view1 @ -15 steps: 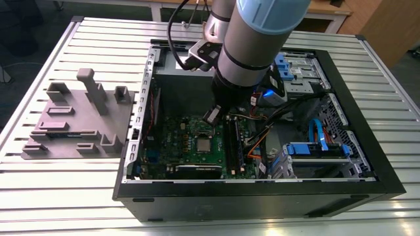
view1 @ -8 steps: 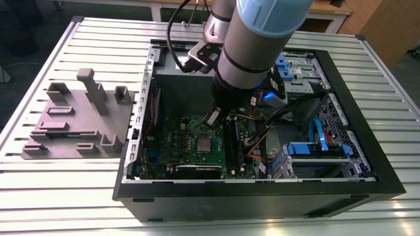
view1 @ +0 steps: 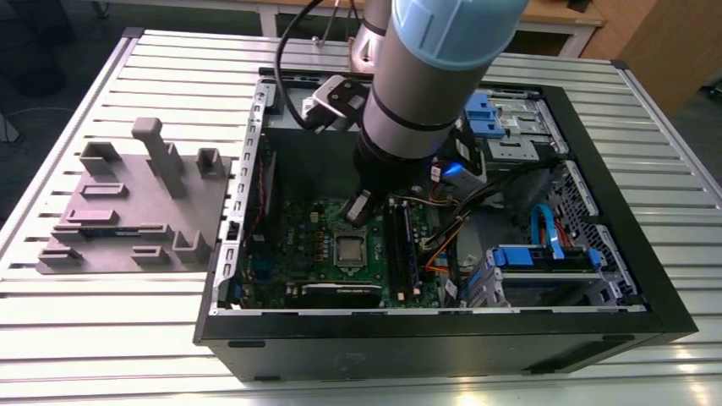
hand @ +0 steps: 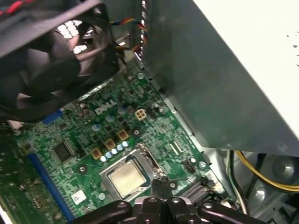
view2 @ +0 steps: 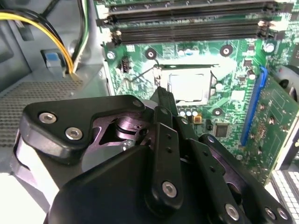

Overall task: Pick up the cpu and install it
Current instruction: 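Close the cpu cover, then install the first cpu locking lever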

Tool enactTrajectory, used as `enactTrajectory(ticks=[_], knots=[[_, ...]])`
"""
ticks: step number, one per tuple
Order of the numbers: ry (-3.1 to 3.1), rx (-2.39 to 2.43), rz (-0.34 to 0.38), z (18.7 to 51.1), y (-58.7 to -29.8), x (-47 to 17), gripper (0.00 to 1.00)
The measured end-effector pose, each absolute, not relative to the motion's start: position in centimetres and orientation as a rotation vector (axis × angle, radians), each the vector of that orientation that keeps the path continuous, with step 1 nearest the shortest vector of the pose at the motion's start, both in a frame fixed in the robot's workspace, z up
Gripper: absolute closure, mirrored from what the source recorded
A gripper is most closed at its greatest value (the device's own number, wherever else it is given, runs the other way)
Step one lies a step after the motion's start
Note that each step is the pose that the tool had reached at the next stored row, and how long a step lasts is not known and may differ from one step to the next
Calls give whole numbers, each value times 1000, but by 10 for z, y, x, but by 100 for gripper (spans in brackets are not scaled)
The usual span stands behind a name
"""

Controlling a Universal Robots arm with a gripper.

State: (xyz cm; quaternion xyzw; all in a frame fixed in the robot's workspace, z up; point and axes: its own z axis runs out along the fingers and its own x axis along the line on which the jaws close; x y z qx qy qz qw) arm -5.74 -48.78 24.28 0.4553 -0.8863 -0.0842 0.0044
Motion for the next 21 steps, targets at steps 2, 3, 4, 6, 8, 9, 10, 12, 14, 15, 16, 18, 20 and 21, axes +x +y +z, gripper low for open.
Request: enactTrajectory(ticks=[2,3,4,6,8,9,10,12,14,15,16,18,20,21], knots=[[-2776,1428,-264,243,-490,-61,90],[-2775,1429,-264,243,-491,-63,90],[-2775,1430,-264,243,-493,-64,90],[-2774,1431,-264,243,-495,-68,90],[-2773,1433,-264,242,-497,-71,90],[-2772,1434,-264,242,-498,-72,90],[-2772,1434,-264,242,-498,-73,90],[-2772,1434,-264,242,-499,-73,90],[-2772,1435,-264,242,-499,-73,90],[-2772,1434,-264,242,-499,-74,90],[-2772,1434,-264,242,-499,-74,90],[-2772,1434,-264,242,-499,-74,90],[-2772,1435,-264,242,-499,-74,90],[-2772,1435,-264,242,-499,-74,90]])
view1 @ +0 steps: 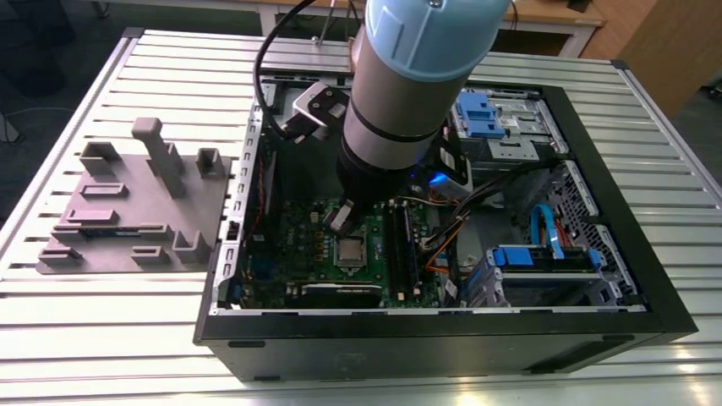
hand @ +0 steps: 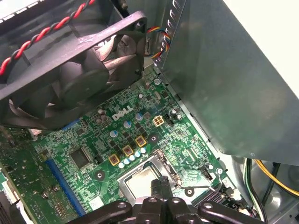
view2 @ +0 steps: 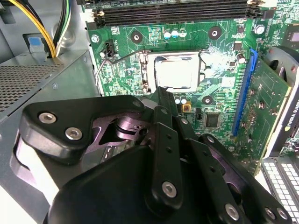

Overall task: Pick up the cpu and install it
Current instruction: 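Install the first cpu locking lever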

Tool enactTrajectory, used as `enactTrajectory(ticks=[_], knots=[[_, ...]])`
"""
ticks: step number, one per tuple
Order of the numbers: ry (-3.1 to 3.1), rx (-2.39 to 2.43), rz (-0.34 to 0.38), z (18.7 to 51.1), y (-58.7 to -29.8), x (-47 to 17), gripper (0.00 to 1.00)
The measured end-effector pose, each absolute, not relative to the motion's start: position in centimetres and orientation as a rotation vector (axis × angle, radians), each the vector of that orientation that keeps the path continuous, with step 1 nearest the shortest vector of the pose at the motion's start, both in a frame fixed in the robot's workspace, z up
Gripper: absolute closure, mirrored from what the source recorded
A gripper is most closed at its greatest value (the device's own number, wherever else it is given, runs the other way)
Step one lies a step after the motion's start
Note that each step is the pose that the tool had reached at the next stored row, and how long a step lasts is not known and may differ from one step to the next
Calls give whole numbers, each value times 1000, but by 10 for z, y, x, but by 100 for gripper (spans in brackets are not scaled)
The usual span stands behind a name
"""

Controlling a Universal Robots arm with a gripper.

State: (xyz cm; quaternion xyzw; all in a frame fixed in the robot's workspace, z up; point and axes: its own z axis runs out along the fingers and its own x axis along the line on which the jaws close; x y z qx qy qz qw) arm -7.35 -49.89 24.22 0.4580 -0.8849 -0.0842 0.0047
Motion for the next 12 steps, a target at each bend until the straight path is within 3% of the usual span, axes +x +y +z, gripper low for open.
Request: enactTrajectory(ticks=[12], knots=[[-2772,1435,-264,242,-499,-73,90]])
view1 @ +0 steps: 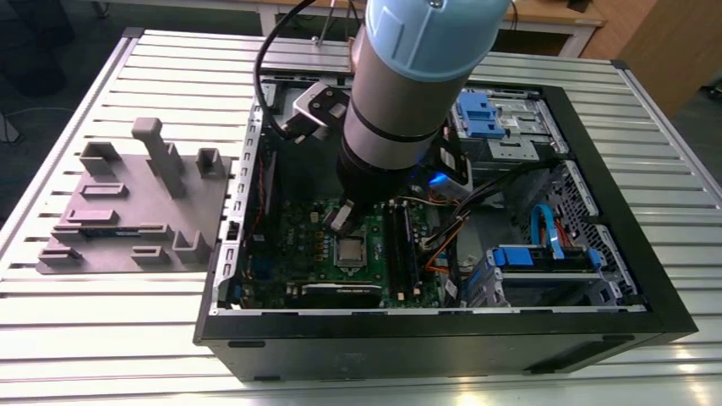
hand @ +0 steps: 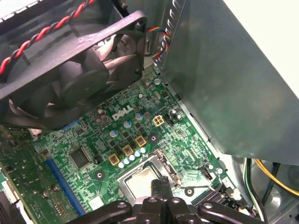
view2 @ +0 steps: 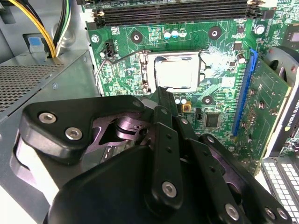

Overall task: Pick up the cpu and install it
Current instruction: 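Install the first cpu locking lever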

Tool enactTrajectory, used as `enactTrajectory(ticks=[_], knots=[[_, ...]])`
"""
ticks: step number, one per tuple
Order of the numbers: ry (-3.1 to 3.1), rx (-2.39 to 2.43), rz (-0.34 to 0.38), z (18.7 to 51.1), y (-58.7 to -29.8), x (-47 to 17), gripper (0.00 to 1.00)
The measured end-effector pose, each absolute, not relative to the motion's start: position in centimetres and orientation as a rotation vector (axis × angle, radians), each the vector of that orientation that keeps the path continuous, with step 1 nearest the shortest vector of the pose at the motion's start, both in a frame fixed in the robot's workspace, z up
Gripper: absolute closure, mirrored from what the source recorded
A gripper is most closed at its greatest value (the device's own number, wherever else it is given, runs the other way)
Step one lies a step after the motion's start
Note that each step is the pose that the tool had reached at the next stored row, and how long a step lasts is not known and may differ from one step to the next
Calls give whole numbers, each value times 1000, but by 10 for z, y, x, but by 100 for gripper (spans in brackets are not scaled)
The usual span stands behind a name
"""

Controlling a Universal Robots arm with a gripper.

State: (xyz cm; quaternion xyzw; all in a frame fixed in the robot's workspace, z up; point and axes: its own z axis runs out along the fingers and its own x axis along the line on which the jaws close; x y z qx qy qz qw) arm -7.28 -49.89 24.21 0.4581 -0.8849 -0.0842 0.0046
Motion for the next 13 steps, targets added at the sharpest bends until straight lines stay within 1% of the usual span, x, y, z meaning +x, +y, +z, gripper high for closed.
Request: enactTrajectory(ticks=[10,13], knots=[[-2772,1435,-264,242,-498,-47,90],[-2772,1435,-264,242,-494,-38,90]])
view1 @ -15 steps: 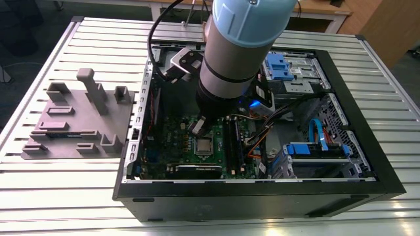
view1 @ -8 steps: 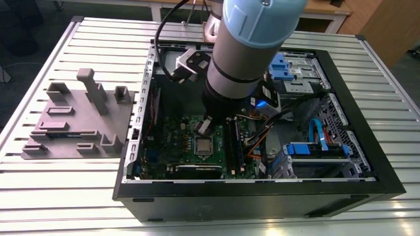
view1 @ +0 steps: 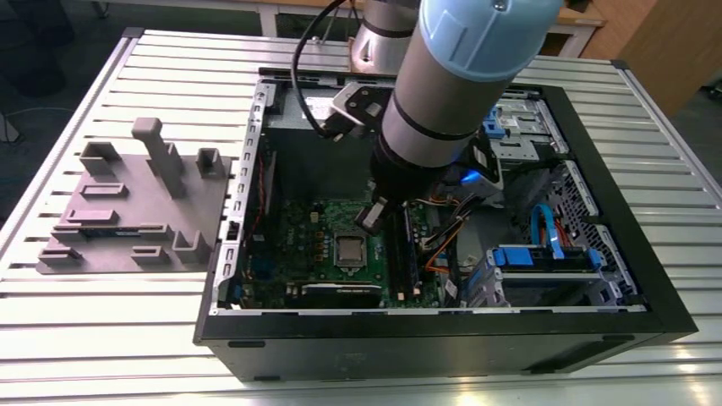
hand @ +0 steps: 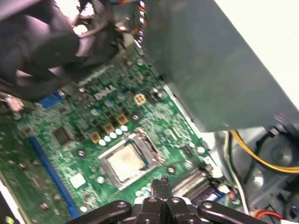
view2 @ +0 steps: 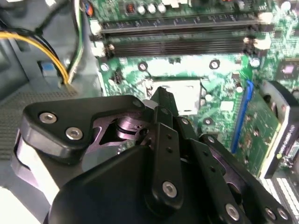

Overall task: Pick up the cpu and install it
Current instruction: 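Install the first cpu locking lever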

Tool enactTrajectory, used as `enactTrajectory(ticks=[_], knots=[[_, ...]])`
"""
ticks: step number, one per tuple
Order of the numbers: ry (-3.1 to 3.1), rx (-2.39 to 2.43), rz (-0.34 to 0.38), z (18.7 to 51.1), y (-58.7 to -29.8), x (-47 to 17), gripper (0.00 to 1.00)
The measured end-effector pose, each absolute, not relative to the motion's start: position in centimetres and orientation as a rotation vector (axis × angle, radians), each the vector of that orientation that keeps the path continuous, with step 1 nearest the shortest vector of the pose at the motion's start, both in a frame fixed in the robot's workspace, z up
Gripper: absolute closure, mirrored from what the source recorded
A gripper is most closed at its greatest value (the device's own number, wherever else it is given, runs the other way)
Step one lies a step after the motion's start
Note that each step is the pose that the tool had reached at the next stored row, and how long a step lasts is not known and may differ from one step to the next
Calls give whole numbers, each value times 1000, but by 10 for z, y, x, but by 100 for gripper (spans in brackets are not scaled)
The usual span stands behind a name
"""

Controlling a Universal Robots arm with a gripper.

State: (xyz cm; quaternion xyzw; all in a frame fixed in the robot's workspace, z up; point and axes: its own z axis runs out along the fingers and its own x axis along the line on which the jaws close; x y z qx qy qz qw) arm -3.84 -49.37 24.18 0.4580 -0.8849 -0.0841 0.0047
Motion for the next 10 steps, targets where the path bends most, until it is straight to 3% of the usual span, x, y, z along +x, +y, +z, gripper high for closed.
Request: enactTrajectory(ticks=[10], knots=[[-2772,1435,-263,241,-466,-28,90]])
